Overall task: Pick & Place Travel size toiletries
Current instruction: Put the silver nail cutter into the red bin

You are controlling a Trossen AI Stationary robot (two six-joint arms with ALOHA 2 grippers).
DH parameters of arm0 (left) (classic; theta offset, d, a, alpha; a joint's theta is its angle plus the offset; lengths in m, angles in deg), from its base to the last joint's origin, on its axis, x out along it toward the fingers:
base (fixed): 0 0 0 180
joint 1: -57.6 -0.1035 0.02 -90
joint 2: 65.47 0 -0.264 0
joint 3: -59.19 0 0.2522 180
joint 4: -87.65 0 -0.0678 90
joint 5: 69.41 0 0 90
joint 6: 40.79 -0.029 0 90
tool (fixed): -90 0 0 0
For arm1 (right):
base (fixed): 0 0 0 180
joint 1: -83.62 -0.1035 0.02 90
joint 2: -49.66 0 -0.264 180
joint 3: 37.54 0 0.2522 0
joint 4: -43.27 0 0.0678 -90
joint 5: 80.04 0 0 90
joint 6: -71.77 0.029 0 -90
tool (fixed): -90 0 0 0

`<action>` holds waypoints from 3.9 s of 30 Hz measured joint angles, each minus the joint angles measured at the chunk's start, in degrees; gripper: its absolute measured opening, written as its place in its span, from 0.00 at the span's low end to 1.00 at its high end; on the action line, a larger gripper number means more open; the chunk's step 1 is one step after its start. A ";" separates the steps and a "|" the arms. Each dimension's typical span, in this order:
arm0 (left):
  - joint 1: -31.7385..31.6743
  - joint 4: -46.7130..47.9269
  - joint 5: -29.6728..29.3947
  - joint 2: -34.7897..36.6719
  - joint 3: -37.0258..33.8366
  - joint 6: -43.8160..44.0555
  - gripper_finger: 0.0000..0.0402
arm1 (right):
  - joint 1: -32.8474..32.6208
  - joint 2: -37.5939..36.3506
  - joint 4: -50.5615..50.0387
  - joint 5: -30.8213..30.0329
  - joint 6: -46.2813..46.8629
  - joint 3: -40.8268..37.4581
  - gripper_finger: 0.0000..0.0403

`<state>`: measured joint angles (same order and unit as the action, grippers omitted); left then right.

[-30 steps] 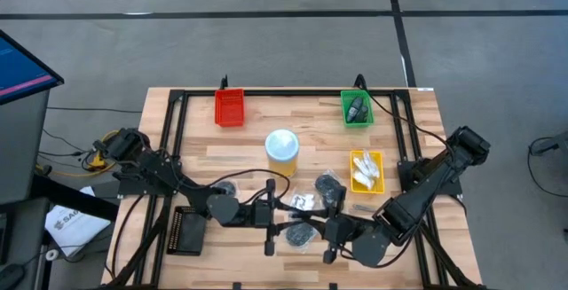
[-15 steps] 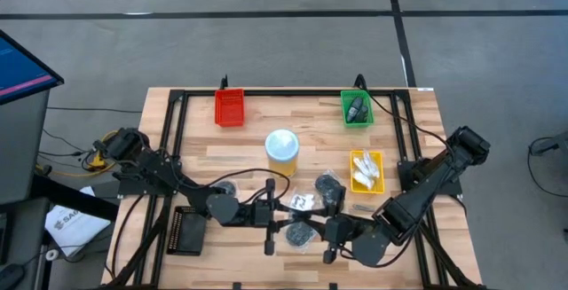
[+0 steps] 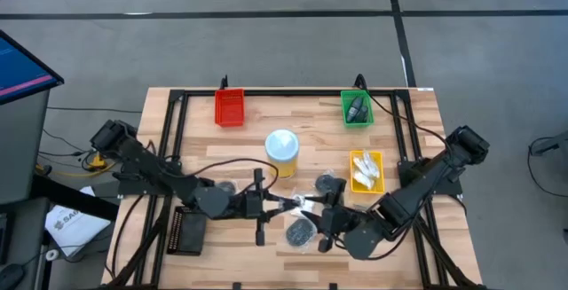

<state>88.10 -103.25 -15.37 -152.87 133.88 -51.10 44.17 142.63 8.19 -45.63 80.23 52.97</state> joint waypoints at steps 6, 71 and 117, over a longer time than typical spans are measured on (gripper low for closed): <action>0.00 9.42 -10.65 4.73 0.04 0.28 0.09 | 1.06 0.00 -4.18 0.11 4.74 0.00 0.50; -65.58 39.64 10.67 18.41 -21.63 33.30 0.09 | 6.63 5.77 -9.92 5.20 16.08 -0.09 0.37; -71.43 33.33 16.39 7.09 -21.62 33.10 0.38 | 7.70 5.75 -9.97 6.29 16.17 -0.09 0.37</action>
<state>16.67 -69.92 1.02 -145.78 112.26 -18.00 51.88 148.38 -1.78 -39.34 96.40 52.89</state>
